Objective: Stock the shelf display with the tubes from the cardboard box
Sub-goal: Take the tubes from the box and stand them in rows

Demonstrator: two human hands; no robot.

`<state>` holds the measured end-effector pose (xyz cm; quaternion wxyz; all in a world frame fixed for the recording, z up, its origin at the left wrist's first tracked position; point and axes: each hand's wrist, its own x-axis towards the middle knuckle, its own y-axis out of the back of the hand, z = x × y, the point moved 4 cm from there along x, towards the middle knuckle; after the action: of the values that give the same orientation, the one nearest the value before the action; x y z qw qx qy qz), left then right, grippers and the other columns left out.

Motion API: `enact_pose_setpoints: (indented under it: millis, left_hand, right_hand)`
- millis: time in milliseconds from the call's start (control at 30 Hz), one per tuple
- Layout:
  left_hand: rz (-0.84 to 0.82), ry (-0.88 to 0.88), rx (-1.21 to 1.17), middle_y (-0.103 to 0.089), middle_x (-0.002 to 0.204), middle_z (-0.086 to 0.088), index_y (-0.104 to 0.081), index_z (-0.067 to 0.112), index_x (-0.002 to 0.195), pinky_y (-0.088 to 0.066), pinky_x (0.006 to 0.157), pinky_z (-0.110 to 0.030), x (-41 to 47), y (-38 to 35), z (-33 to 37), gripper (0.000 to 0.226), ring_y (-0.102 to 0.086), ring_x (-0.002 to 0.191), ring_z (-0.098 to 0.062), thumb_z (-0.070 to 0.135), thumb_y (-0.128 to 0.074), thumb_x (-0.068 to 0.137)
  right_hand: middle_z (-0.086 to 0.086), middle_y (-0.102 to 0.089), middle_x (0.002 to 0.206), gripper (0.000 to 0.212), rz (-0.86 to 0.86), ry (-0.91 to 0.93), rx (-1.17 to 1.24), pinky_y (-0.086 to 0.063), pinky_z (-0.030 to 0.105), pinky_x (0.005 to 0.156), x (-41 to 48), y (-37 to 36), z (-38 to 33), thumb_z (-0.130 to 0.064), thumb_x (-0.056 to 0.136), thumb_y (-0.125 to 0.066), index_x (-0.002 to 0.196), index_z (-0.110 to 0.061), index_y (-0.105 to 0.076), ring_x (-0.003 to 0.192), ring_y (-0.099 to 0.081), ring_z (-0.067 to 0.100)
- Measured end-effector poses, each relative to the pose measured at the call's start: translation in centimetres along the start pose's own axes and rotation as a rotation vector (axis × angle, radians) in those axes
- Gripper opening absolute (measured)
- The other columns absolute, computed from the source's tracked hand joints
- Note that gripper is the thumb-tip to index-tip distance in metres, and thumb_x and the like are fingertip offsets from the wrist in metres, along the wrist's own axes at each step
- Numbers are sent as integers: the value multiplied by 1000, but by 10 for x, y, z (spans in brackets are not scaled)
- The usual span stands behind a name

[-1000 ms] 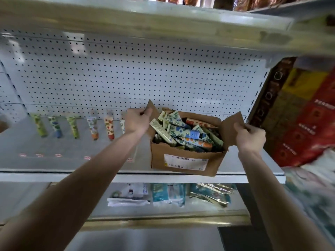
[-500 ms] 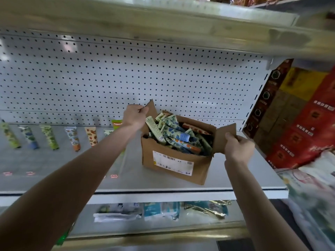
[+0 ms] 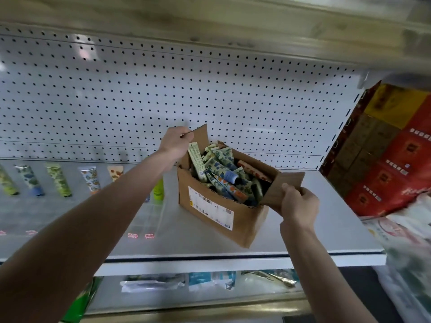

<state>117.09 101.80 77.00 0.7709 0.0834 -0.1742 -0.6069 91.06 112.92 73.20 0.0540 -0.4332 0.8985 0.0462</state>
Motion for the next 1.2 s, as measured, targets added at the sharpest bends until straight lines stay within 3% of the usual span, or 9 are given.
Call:
enact_pose_setpoints:
  millis: [133, 233, 367, 567, 800, 900, 1000, 1100, 1200]
  left_hand:
    - [-65, 5, 14, -51, 97, 4, -62, 12, 108, -37, 77, -25, 19, -6, 5, 19, -47, 87, -12, 17, -47, 97]
    - [-101, 9, -13, -53, 101, 3, -60, 11, 117, -37, 81, -25, 34, -10, 5, 24, -49, 92, -12, 17, -51, 95]
    - [-164, -15, -11, -56, 125, -8, -59, 5, 120, -37, 87, -25, 51, -18, 7, 30, -49, 117, -21, 15, -57, 92]
    - [-243, -168, 79, -59, 121, -11, -62, 3, 115, -34, 80, -20, 63, -17, 4, 25, -49, 99, -12, 12, -55, 93]
    - [-269, -297, 218, -39, 142, -7, -40, 12, 137, -33, 88, -20, 46, 1, 0, 51, -46, 116, -18, 15, -59, 90]
    - [-233, -316, 234, -35, 144, -7, -36, 14, 140, -30, 88, -20, 27, 8, -2, 57, -43, 124, -22, 22, -60, 89]
    - [-192, -303, 133, -48, 131, -5, -47, 12, 132, -33, 86, -21, -1, 16, -6, 47, -48, 114, -16, 22, -61, 88]
    - [-118, -329, 59, -57, 113, -5, -57, 12, 119, -36, 83, -20, -26, 24, -6, 33, -53, 103, -14, 20, -63, 87]
    - [-86, -309, 45, -59, 117, -4, -60, 16, 114, -40, 89, -22, -48, 28, -11, 27, -55, 107, -14, 22, -62, 88]
  right_hand:
    - [13, -65, 88, 6, -82, -69, 46, -55, 47, 80, -19, -6, 9, -7, 84, -54, 84, -9, -60, 86, -63, 30]
    - [13, -66, 90, 19, -157, -110, 135, -55, 40, 73, -43, -14, 17, -3, 82, -55, 100, -5, -59, 87, -64, 27]
    - [18, -70, 92, 20, -221, -120, 279, -58, 37, 71, -79, -34, 23, 5, 80, -57, 98, -3, -63, 85, -68, 27]
    - [13, -69, 92, 16, -107, -111, 393, -56, 39, 81, -106, -59, 39, 1, 83, -59, 95, -10, -62, 92, -65, 26]
    - [6, -67, 100, 19, -38, -99, 493, -53, 33, 78, -115, -60, 54, -6, 84, -64, 98, -17, -57, 94, -63, 21]
    - [9, -68, 106, 33, -108, -81, 435, -55, 34, 79, -113, -52, 58, -10, 81, -69, 111, -12, -57, 98, -65, 23]
    - [11, -64, 110, 50, -114, -75, 346, -54, 35, 83, -110, -36, 60, -21, 74, -77, 116, -10, -52, 100, -64, 24]
    - [5, -55, 121, 71, -50, 23, 245, -47, 34, 90, -103, -22, 46, -31, 71, -79, 128, -12, -41, 110, -56, 20]
    - [-4, -41, 127, 77, -17, 172, 146, -36, 28, 90, -94, -13, 24, -33, 75, -77, 137, -17, -34, 115, -43, 10]
